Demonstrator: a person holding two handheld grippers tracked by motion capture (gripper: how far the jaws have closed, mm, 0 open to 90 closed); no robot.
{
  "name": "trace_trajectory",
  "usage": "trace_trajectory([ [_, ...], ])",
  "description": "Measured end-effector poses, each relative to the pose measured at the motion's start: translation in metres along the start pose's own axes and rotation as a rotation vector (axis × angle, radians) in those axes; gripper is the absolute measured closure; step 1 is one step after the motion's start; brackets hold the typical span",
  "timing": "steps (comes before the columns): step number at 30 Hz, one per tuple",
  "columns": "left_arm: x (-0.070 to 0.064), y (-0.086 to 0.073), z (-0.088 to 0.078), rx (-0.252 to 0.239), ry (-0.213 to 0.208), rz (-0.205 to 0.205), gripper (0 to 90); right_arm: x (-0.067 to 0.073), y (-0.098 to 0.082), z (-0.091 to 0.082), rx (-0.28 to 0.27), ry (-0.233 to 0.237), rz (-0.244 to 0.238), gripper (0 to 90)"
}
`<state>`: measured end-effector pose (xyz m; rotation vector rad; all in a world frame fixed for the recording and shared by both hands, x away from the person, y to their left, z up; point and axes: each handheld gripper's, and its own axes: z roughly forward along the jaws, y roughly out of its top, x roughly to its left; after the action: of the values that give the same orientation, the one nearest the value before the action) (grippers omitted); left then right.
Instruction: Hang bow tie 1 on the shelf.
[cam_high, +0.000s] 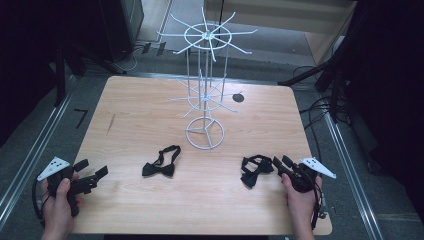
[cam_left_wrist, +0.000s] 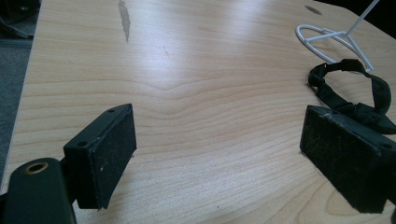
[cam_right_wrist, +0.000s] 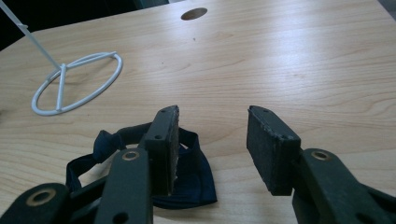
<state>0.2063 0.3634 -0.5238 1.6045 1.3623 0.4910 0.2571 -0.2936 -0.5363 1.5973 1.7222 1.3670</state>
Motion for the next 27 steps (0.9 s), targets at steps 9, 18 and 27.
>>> trace_trajectory([
  [9, 0.0, 0.0, 0.0, -0.001, -0.002, -0.003, 11.1, 0.006, -0.003, 0.011, 0.06, 0.001, -0.004, 57.5],
  [18, 0.0, 0.0, 0.0, 0.0, -0.004, -0.002, 11.1, 0.005, -0.009, 0.016, 0.171, -0.025, 0.012, 67.0],
  [27, 0.0, 0.0, 0.0, 0.002, -0.003, -0.002, 11.1, 0.005, -0.01, 0.015, 0.203, -0.066, -0.051, 90.0],
])
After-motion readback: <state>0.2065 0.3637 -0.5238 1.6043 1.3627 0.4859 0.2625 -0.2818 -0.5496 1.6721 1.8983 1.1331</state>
